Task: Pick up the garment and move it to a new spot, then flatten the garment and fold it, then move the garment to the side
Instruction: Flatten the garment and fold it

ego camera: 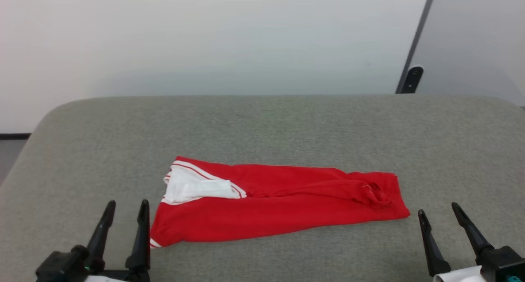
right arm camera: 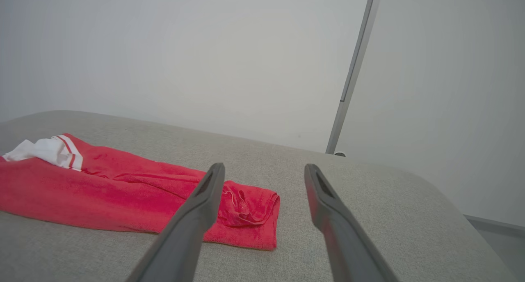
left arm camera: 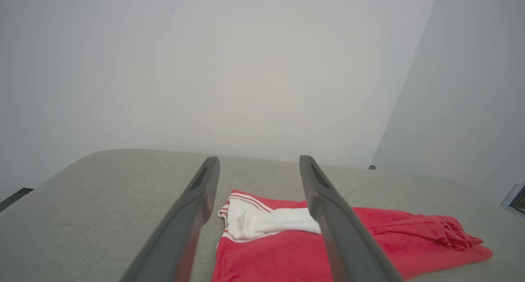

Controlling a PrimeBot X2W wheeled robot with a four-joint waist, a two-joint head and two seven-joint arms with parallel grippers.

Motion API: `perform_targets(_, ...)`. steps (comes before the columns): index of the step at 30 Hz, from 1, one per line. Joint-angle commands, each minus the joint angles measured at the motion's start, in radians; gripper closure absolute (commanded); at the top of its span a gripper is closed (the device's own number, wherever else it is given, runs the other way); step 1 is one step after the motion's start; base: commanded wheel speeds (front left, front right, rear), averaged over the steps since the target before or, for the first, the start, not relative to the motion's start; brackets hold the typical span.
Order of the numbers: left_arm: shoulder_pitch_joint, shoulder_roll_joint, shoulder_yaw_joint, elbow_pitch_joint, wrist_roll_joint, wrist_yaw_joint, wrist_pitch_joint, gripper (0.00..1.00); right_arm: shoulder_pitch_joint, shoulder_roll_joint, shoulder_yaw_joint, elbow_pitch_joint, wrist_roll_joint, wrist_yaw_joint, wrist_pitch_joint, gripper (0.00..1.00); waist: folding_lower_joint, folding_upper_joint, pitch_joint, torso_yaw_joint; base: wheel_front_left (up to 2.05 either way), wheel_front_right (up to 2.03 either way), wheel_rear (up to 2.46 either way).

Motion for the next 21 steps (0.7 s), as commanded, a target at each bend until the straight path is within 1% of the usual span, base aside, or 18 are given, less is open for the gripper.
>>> perform_targets(1,0.002,-0.014,0.011,0.017,0.015,-0.022,0.0,0.0,-0.014,0.003,0.009,0.005,0.004,-0.001,-0.003,0.0,0.0,0.0,0.009,-0.029,0.0,0.0,0.0)
perform_targets(5,-0.013,-0.042,0.039,0.041,0.028,-0.052,0.0,0.0,-0.07,-0.015,0.038,0.031,0.029,-0.001,0.049,0.0,0.0,0.0,0.024,-0.075,0.0,0.0,0.0)
perform_targets(8,-0.029,-0.052,0.052,0.055,0.039,-0.064,-0.001,0.0,-0.146,-0.04,0.074,0.073,0.062,-0.001,0.133,0.0,0.0,0.0,0.037,-0.1,0.0,0.0,0.0)
perform_targets(10,-0.038,-0.048,0.065,0.065,0.041,-0.071,0.0,0.0,-0.209,-0.062,0.097,0.11,0.089,-0.001,0.204,0.0,0.0,0.0,0.047,-0.107,0.0,0.0,0.0)
perform_targets(12,-0.048,-0.041,0.072,0.074,0.044,-0.079,0.0,0.0,-0.27,-0.075,0.114,0.15,0.127,-0.001,0.288,0.0,0.0,0.0,0.058,-0.106,0.0,0.0,0.0)
perform_targets(14,-0.06,-0.032,0.081,0.077,0.042,-0.08,0.0,0.0,-0.337,-0.107,0.137,0.192,0.154,-0.001,0.383,0.0,0.0,0.0,0.075,-0.098,0.0,0.0,0.0)
perform_targets(15,-0.066,-0.027,0.085,0.076,0.04,-0.079,0.001,0.0,-0.37,-0.113,0.143,0.213,0.177,-0.001,0.431,0.0,0.0,0.0,0.086,-0.092,0.0,0.0,0.0)
perform_targets(19,-0.09,-0.016,0.09,0.067,0.031,-0.082,0.009,0.0,-0.487,-0.148,0.188,0.29,0.263,-0.001,0.636,0.0,0.0,0.0,0.131,-0.057,0.0,0.0,0.0)
perform_targets(21,-0.102,-0.017,0.091,0.066,0.024,-0.082,0.013,0.0,-0.538,-0.154,0.201,0.324,0.301,-0.001,0.735,0.0,0.0,0.0,0.15,-0.038,0.0,0.0,0.0)
